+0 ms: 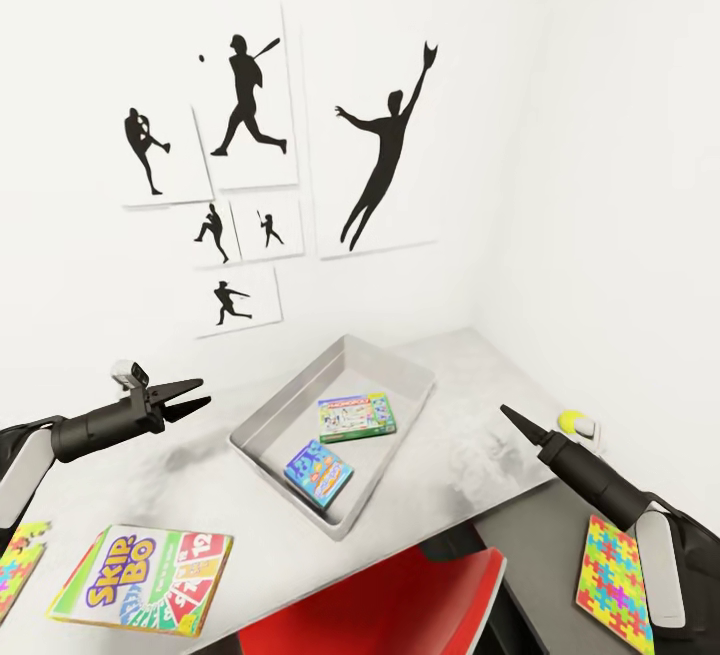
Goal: Put all the toys in the child's room - the three board games (two on the bed and one on the table), the two jigsaw puzzles on the table, and the tennis ball on the table - inside the toy box on the table in the child's room.
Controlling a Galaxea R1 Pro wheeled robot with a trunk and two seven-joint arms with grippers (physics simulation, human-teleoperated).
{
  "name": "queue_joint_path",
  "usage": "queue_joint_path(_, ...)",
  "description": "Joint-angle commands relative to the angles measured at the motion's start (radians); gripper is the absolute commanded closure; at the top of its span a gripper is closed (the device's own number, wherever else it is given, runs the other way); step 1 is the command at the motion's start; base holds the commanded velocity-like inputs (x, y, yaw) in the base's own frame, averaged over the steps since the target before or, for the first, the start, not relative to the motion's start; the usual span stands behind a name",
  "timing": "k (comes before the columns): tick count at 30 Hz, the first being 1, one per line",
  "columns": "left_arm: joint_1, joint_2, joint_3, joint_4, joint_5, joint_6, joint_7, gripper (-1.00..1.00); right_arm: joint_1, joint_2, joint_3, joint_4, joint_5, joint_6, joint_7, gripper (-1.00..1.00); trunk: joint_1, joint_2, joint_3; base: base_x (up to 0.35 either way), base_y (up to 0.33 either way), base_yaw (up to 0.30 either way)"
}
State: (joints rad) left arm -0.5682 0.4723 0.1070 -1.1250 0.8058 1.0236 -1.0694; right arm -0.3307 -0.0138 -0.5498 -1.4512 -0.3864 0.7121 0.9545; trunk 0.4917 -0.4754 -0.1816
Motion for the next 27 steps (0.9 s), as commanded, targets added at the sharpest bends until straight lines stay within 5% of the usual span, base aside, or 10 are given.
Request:
queue_joint_path(1,-0.001,0.000,0.000,0.000,-0.001,0.004,-0.003,-1.00,-0.001,0.000,-0.001,0.000,-0.003,0.006,0.001,-1.00,0.000,-0.002,0.000,-0.004,-0.009,0.000)
queue_joint_path(27,-0.001,0.000,0.000,0.000,-0.001,0.003,-0.003,-1.00,-0.001,0.000,0.001,0.000,-0.005,-0.049,0.006,-1.00,0.000,-0.002,0.043,0.000,-0.001,0.000)
